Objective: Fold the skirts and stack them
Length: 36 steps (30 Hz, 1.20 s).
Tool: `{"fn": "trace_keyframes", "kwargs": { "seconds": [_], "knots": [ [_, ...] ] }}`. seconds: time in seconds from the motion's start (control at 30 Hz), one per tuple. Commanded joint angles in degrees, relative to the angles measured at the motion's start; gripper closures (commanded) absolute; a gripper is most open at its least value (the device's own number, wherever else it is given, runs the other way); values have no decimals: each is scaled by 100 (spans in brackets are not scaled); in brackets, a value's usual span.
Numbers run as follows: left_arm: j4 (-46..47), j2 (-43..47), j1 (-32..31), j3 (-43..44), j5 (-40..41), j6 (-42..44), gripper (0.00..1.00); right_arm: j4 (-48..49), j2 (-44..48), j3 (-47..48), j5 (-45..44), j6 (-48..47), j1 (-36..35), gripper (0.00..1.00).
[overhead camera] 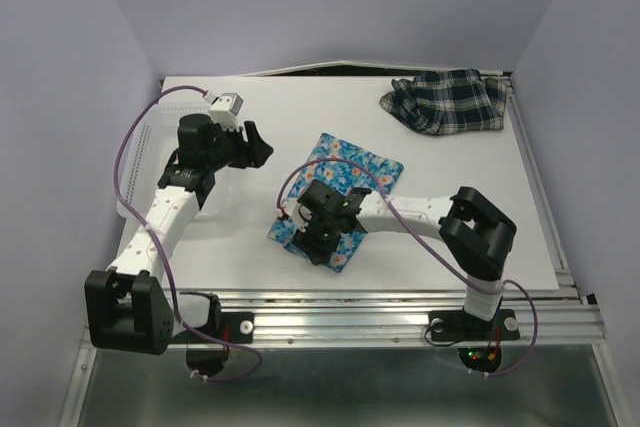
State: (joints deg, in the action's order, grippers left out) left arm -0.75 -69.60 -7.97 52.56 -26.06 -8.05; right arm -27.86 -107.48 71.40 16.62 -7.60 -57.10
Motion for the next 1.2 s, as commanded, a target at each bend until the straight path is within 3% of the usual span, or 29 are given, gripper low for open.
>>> {"fn": "trace_keyframes", "kwargs": {
  "seconds": [0.0,0.17,0.37,0.6,0.67,0.73,0.83,1.0,1.17],
  "knots": [
    [146,158,50,220,-39,14,31,79,404,-73,-467,30,-116,44],
    [172,166,67,194,-39,-21,31,122,88,-3,-843,109,-327,38],
    [154,245,137,220,-56,-3,31,439,-246,-196,-1468,144,-328,40],
    [190,184,243,203,-100,6,31,545,-432,-232,-1398,250,-433,37],
    [190,184,260,176,-118,14,31,475,-318,-127,-1451,320,-495,21],
    [216,193,261,141,-118,14,31,343,-335,14,-1530,381,-495,21],
    [242,166,278,132,-109,-12,31,534,-501,-143,-1942,425,-731,26],
    [269,175,331,150,-109,-29,31,694,-1142,-294,-2584,232,-785,55],
    [234,140,436,325,-180,-21,31,466,-1749,-3,-2638,232,-785,82]
  ]
}}
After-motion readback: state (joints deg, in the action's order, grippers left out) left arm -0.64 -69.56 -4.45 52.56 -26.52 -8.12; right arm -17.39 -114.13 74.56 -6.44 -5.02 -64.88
